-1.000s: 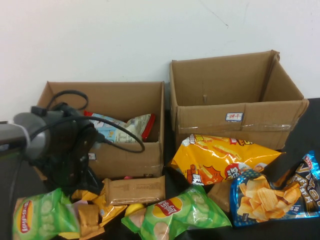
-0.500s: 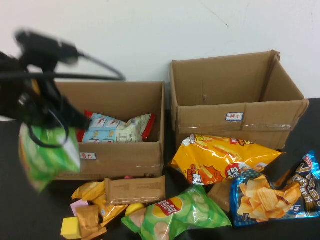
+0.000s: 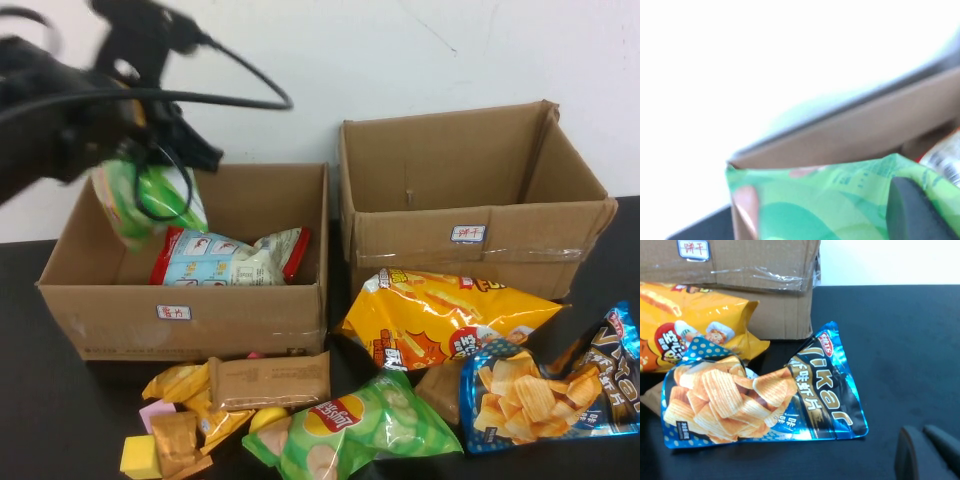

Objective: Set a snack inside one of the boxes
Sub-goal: Place the potato chip in the potato chip box, then pick up the biscuit

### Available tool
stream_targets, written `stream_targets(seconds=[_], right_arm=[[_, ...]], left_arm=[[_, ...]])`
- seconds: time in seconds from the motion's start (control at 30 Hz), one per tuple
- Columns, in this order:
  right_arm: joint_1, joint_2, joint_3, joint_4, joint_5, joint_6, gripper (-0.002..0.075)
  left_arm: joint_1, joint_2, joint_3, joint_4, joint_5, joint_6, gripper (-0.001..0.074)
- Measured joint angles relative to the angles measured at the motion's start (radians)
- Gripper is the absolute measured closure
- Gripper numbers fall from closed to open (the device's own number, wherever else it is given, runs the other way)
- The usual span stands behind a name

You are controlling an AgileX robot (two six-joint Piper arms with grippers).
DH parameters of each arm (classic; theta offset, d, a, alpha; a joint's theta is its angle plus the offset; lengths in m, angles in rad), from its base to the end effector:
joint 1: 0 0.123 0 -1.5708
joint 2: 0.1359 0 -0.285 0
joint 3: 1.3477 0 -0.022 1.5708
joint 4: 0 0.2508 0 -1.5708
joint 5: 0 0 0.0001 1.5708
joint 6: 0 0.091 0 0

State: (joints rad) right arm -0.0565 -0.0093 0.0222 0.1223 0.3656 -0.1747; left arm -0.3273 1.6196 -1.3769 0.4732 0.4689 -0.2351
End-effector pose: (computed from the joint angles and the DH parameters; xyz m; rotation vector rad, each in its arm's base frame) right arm 0.0530 0.0010 0.1736 -0.0339 1.8592 -0.0406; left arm 0.3640 -0.1037 0.3372 0.4336 2.0950 0.1445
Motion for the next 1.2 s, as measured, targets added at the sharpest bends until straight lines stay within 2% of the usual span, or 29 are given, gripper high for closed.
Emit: stream_targets(seconds=[0.07,0.13,0.3,0.33,0.4,0.5,0.6,0.7,0.73,0.8,0.97,1.07,1.2], right_arm=[[0.0,0.0,0.0,0.0,0.0,0.0,0.0727],[0.0,0.0,0.0,0.0,0.0,0.0,0.0727],[0.0,0.0,0.0,0.0,0.0,0.0,0.0727],[0.0,0.0,0.0,0.0,0.0,0.0,0.0727],[0.0,0.0,0.0,0.0,0.0,0.0,0.0727],[0.0,0.0,0.0,0.0,0.0,0.0,0.0727],[0.0,0.0,0.0,0.0,0.0,0.0,0.0727],[0.0,0.0,0.0,0.0,0.0,0.0,0.0727],[0.0,0.0,0.0,0.0,0.0,0.0,0.0727],[0.0,0.0,0.0,0.0,0.0,0.0,0.0727],[0.0,0.0,0.0,0.0,0.0,0.0,0.0727],[0.0,0.0,0.0,0.0,0.0,0.0,0.0727],[0.0,0.0,0.0,0.0,0.0,0.002,0.0727]], left_arm=[[0.018,0.097,-0.031,0.009,0.0,0.0,0.0682],[0.039,0.188,-0.069,0.011,0.002,-0.002,0.0583],[0.067,0.314,-0.181,0.008,0.141,-0.024,0.0237],[0.07,0.319,-0.2,0.004,0.177,-0.024,0.0202],[0.07,0.307,-0.222,-0.011,0.223,-0.018,0.0186],[0.07,0.246,-0.231,-0.091,0.283,0.027,0.0251],[0.07,0.159,-0.203,-0.21,0.31,0.119,0.0394],[0.07,0.025,-0.076,-0.325,0.286,0.201,0.0592],[0.07,-0.018,-0.015,-0.347,0.272,0.214,0.0641],[0.07,-0.094,0.11,-0.378,0.244,0.226,0.0692],[0.07,-0.258,0.427,-0.447,0.164,0.235,0.0729],[0.07,-0.306,0.55,-0.496,0.15,0.266,0.0732],[0.07,-0.303,0.663,-0.595,0.131,0.363,0.0687]])
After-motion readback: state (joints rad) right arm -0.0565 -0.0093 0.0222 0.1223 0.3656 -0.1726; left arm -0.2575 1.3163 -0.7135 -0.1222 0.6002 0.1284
